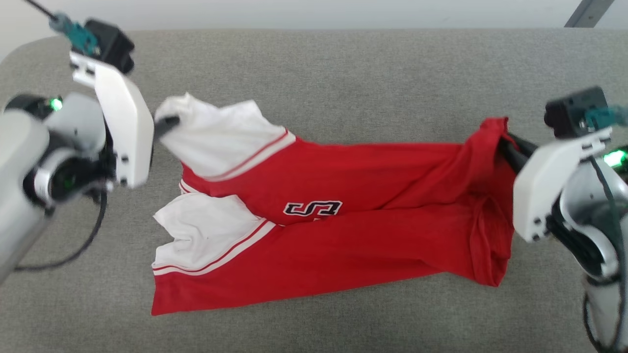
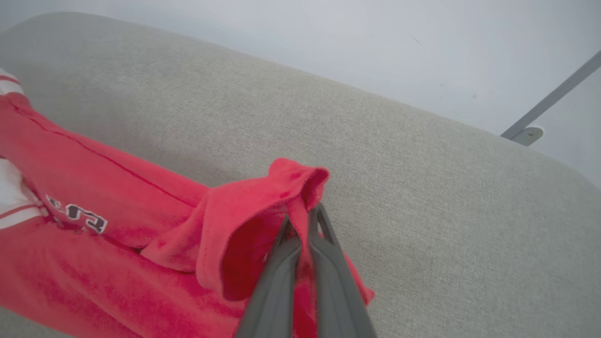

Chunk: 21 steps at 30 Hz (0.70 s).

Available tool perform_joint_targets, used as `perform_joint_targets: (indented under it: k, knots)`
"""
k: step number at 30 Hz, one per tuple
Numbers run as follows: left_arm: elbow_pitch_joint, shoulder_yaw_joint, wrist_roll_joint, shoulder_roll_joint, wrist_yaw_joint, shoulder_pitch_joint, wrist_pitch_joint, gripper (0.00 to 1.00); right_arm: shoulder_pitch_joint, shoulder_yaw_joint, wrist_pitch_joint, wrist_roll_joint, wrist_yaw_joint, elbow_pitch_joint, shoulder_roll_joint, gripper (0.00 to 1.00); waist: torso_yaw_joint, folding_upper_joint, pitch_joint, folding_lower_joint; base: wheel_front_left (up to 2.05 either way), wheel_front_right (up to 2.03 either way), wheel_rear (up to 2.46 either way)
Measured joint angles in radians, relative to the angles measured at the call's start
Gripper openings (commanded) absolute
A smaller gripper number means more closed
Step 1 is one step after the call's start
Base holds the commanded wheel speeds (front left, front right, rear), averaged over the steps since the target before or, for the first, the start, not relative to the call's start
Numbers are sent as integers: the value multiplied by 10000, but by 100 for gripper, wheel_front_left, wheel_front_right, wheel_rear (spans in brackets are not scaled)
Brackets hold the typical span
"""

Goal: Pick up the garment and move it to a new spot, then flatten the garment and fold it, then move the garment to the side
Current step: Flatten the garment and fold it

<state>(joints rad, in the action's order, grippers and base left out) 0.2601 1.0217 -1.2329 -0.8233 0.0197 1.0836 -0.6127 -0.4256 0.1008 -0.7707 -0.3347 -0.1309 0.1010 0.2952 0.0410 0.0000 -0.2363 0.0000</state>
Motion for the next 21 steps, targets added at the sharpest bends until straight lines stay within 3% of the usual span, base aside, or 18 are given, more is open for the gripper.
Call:
perform_joint_targets:
  k: [5, 11, 18, 21]
  knots:
    - [-2451, 6, -92, -1051, 1206, -847, -123, 0, 895, -35, -201, -366, 0, 899, 483, 0, 80, 0, -23, 0, 0, 0, 0]
    - [-4544, 134, -418, -1975, 2529, -1982, -136, 0, 1861, -320, -692, -652, 0, 1455, 550, 0, 94, 0, -127, 0, 0, 0, 0]
    - [-5185, 514, -719, -2192, 3076, -3137, 105, 0, 2586, -370, -978, -951, 0, 1392, 474, 0, 73, 0, -223, 0, 0, 0, 0]
    - [-4725, 713, -901, -1921, 3028, -3652, 376, 0, 2713, -274, -961, -1060, 0, 863, 359, 0, 48, 0, -292, 0, 0, 0, 0]
